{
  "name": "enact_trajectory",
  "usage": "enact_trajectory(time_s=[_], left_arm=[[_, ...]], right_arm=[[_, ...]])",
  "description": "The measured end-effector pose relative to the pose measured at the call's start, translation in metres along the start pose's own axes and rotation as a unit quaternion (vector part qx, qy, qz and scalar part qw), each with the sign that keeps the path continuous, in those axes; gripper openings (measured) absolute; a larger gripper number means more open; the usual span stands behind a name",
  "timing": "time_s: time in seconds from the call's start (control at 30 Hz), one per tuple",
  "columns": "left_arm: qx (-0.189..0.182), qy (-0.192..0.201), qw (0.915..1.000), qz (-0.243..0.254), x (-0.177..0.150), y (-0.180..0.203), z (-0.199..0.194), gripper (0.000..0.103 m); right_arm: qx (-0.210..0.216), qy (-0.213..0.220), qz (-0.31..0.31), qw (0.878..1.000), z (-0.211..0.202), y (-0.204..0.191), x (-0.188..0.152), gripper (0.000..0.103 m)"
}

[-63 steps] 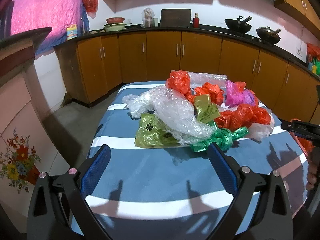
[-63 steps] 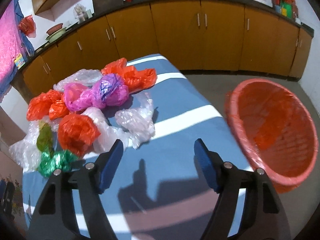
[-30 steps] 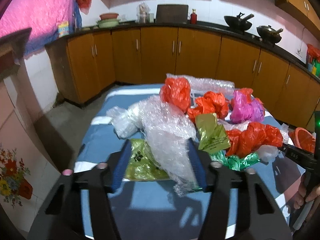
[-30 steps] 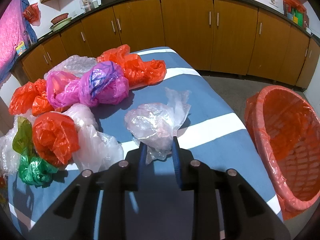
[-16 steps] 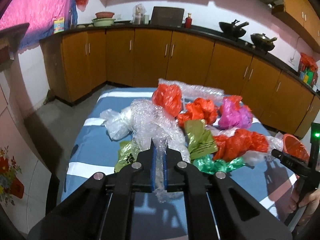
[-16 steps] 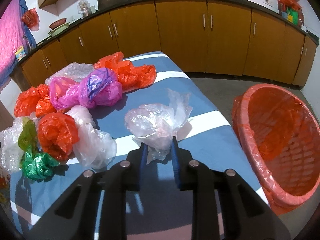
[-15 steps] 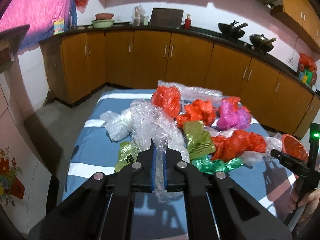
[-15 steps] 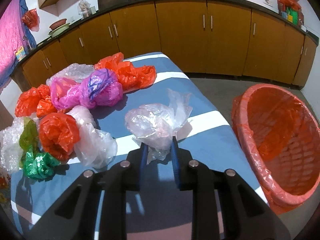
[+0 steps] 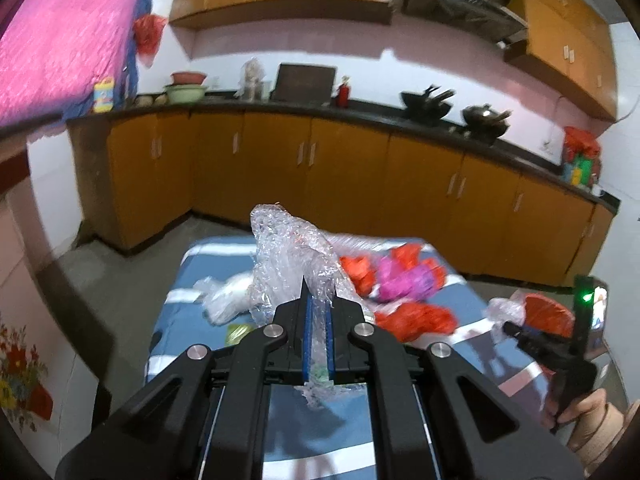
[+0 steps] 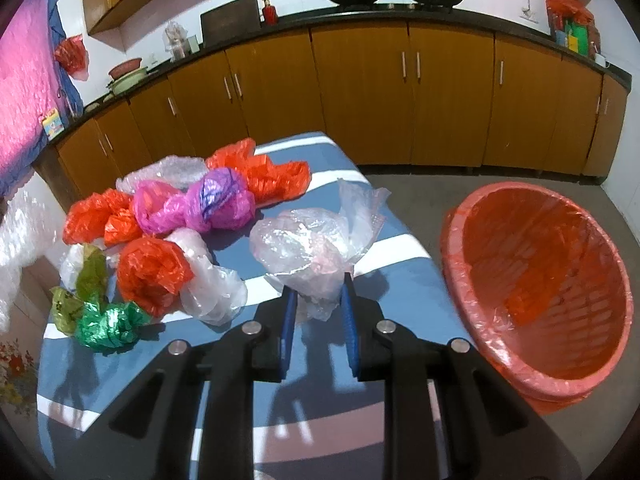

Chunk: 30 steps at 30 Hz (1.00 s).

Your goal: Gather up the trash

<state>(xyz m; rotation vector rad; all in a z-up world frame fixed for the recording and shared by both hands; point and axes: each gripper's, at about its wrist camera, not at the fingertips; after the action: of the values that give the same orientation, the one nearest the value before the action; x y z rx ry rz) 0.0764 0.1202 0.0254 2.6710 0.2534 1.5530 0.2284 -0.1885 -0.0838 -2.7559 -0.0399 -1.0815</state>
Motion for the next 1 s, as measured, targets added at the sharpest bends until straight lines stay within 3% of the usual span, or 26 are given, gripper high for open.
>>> enact_trajectory(time_s=[0.2,0.4,0.67,0.83,1.0], left_arm=[[-0.053,0.017,0.9980,0.029,0.014,0.040,-0.001,0.005],[-0.120,0.017,0.9905,0.066,0.016,0.096,0.017,0.005],[-0.231,-0.010,0.9668,0.108,0.005,0.196,0.060,0.005],[-0.274,-0.035,0.9523,0.130,-0.008,0.255,0.089,0.005],[-0.292,-0.059,0.9433,0.147,-0.022,0.294,0.112,0.005]], right_arm=[[-0.008,0.020,0.016,1.000,-0.021,0.023,0.002,0.022],[-0.038,0.036,0.029,0.998,-0.040,0.057,0.001,0.022],[-0.110,0.037,0.073,0.991,-0.059,0.141,-0.005,0.022],[-0.137,0.031,0.105,0.984,-0.062,0.187,-0.010,0.022],[-0.148,0.025,0.121,0.981,-0.056,0.215,-0.011,0.022]])
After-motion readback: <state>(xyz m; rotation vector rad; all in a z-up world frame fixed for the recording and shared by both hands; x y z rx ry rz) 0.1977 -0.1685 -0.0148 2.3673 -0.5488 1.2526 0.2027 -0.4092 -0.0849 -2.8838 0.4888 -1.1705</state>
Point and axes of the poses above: each gripper's, at about its wrist camera, not at the fingertips, and z roughly the way its jaws point, y to its right, x to its top, and after that the axes turned 5 degrees about -y, right-handed
